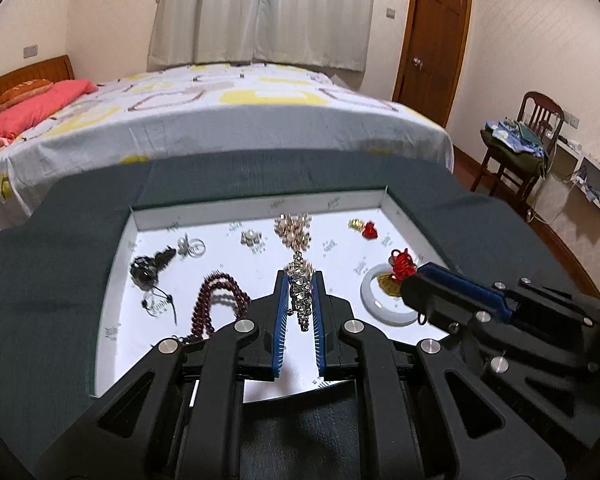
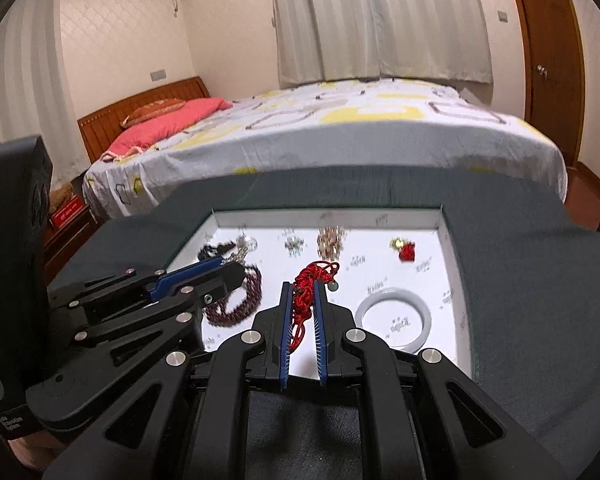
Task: Organize jewelry
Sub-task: 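Carry the silver brooch and red tassel into the box and open both tools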
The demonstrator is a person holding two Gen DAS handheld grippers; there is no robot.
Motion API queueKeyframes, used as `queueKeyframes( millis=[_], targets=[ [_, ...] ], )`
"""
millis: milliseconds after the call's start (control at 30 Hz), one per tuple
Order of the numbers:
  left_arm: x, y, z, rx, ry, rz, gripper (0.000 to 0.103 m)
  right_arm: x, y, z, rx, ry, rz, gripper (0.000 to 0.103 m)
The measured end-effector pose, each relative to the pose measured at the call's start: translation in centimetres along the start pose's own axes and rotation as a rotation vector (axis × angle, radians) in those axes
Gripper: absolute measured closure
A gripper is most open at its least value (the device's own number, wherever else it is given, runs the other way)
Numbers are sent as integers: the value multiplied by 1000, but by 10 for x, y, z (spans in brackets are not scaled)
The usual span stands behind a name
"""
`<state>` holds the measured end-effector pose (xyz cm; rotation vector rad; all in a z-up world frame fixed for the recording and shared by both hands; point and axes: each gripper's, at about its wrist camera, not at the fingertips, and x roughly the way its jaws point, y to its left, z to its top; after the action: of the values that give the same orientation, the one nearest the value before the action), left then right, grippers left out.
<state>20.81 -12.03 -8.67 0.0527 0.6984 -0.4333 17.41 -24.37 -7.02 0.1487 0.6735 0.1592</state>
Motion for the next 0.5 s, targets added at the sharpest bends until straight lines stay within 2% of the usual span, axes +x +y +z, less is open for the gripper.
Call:
queueKeyframes(
  millis=[267,500],
  targets=[
    [30,5,-13,1,62,4,91,26,-9,-11,21,50,-4,92],
    [43,10,-17,-1,80,24,91,40,-12,-16,23,77,-11,92]
  ],
)
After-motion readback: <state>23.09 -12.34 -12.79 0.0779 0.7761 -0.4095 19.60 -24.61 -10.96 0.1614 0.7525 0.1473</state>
